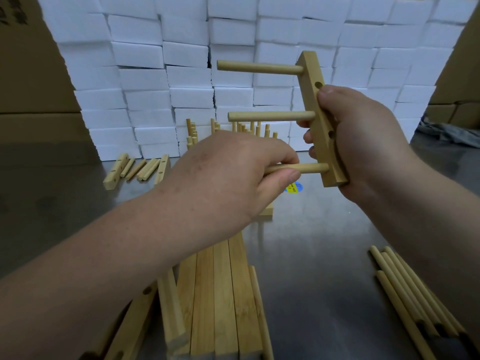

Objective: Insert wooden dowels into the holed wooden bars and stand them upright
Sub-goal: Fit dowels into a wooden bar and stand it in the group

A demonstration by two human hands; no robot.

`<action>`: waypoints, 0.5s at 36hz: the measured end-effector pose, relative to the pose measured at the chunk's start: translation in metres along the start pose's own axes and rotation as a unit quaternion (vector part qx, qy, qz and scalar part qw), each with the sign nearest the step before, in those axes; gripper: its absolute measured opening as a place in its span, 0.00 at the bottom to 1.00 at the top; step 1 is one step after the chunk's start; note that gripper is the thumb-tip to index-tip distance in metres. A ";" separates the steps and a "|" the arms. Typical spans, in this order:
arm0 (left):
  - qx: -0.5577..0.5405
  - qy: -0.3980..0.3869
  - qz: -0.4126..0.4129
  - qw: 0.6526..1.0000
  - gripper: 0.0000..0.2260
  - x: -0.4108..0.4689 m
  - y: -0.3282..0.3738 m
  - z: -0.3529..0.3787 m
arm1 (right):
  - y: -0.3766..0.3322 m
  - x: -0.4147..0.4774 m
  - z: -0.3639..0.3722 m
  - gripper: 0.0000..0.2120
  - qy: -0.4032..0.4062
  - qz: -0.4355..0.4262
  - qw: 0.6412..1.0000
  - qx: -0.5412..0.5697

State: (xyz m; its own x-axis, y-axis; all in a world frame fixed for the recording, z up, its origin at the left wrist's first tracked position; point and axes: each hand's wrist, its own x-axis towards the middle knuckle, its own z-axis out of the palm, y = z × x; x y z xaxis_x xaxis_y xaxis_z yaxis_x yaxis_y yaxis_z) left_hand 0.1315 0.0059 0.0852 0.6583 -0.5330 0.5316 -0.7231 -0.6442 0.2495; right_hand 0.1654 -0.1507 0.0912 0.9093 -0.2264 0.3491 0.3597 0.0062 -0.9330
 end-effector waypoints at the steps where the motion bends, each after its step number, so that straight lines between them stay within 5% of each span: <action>1: 0.003 0.000 0.004 1.000 0.10 0.000 -0.001 0.000 | 0.000 -0.001 0.000 0.08 -0.002 -0.003 1.000 0.001; 11: 0.124 -0.022 0.030 0.992 0.17 0.000 0.003 0.005 | 0.000 -0.007 0.004 0.07 0.000 -0.013 1.000 0.013; 18: 0.046 -0.006 0.024 0.999 0.20 0.000 0.001 0.006 | -0.004 -0.009 0.004 0.08 -0.012 -0.023 0.999 0.042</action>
State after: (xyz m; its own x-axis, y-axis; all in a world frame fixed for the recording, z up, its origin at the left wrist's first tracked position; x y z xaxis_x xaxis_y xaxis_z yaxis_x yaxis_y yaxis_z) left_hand 0.1318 0.0021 0.0809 0.6267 -0.5709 0.5304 -0.7315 -0.6657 0.1478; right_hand 0.1570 -0.1449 0.0925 0.8959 -0.2053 0.3940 0.4165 0.0791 -0.9057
